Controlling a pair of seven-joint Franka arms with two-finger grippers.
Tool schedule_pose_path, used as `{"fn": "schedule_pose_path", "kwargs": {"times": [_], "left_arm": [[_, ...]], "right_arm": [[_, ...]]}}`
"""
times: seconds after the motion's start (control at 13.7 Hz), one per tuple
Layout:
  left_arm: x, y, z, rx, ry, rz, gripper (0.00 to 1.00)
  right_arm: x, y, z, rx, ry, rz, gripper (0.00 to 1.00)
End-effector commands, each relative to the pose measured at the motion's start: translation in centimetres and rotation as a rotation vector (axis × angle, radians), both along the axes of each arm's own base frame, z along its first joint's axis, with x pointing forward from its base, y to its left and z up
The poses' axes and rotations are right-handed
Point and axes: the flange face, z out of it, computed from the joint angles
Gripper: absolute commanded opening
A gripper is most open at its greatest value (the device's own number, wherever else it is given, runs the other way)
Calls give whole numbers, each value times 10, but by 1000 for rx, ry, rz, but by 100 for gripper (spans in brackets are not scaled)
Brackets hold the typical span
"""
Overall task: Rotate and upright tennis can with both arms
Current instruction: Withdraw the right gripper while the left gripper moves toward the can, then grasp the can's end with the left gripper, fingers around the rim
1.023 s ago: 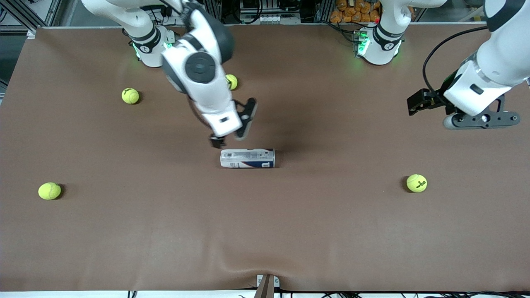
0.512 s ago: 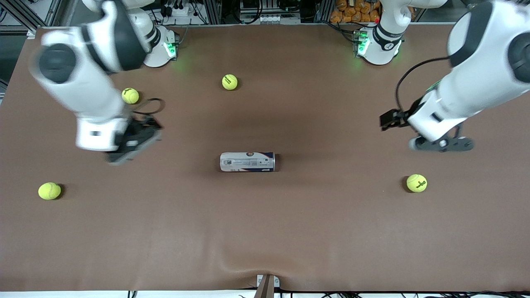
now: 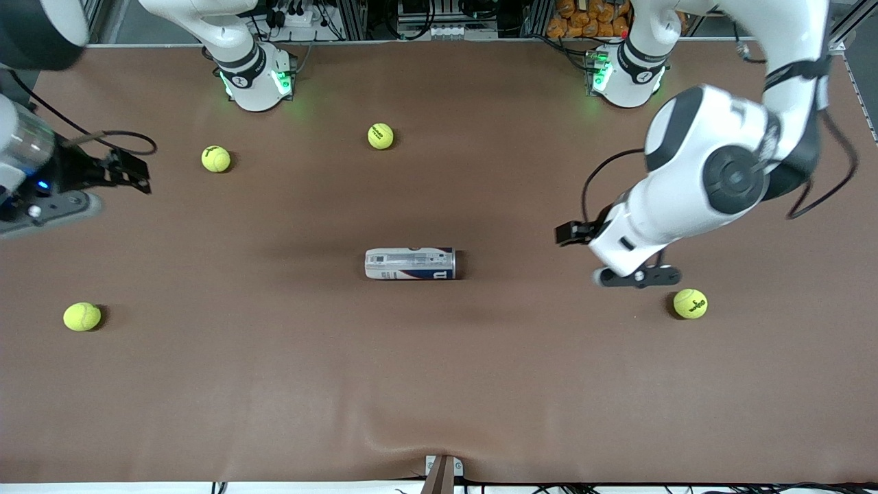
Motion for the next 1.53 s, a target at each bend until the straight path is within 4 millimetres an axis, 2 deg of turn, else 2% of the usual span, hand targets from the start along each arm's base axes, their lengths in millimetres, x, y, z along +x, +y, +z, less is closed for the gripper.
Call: {"fn": "schedule_pose_path", "kwargs": {"times": [0.0, 0.07, 0.22, 0.37, 0.66, 0.8, 0.95, 1.1, 1.24, 1.46], "left_arm": [[10, -21, -26, -87, -5, 28, 100], [12, -28, -38, -117, 0, 23, 100], [17, -32, -59, -219, 37, 32, 100], [21, -25, -84, -321, 69, 33, 100], [14, -19, -139, -538, 95, 79, 100], [5, -19, -161, -627, 124, 123, 100], [0, -8, -185, -716, 135, 165, 100], [-12, -8, -215, -832, 132, 187, 100], [-20, -11, -239, -919, 118, 220, 100], [-24, -17, -262, -986, 99, 248, 100]], "right_arm": [[-24, -6, 44, 5, -38, -161, 100], [-35, -13, 57, 6, -52, -177, 100], [-35, -29, 60, 12, -62, -208, 100], [-33, -33, 60, 66, -63, -230, 100], [-36, -47, 82, 69, -106, -269, 100], [-37, -50, 81, 62, -99, -350, 100], [-39, -56, 81, 48, -92, -387, 100], [-40, -63, 82, 48, -87, -402, 100], [-40, -63, 82, 54, -87, -395, 100], [-40, -62, 81, 59, -80, -388, 100]]}}
